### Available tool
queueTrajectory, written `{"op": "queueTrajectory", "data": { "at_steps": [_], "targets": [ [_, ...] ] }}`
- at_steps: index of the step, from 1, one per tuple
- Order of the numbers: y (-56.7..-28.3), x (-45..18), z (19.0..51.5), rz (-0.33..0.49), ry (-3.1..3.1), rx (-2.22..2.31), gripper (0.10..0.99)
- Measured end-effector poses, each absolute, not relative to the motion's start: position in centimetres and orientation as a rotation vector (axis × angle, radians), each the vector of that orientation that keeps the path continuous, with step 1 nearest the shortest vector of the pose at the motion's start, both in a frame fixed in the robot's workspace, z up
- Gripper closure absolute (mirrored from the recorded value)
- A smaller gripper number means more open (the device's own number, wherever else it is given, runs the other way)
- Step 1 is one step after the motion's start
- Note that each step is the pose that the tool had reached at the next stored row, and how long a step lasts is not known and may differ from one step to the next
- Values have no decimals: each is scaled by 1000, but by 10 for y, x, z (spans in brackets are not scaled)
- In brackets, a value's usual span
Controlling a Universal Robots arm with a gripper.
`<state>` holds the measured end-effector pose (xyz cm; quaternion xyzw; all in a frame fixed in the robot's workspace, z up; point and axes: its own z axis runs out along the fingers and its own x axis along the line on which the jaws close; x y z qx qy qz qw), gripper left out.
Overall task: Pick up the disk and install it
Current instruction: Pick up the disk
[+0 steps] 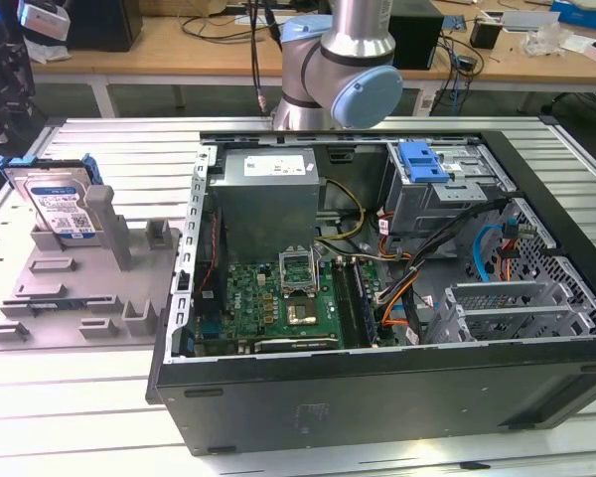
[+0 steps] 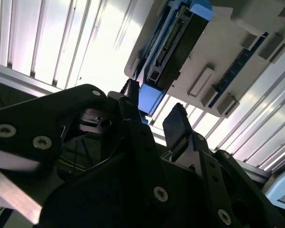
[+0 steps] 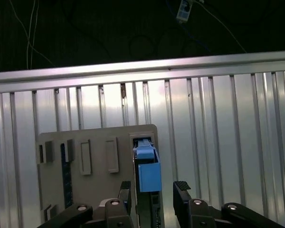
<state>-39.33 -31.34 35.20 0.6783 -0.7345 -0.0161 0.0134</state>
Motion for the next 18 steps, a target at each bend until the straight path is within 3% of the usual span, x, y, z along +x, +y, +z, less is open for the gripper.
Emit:
{"op": "queueTrajectory", "data": {
  "at_steps": [18],
  "targets": [
    [-313, -396, 340, -49, -2230, 2172, 604]
  ]
}}
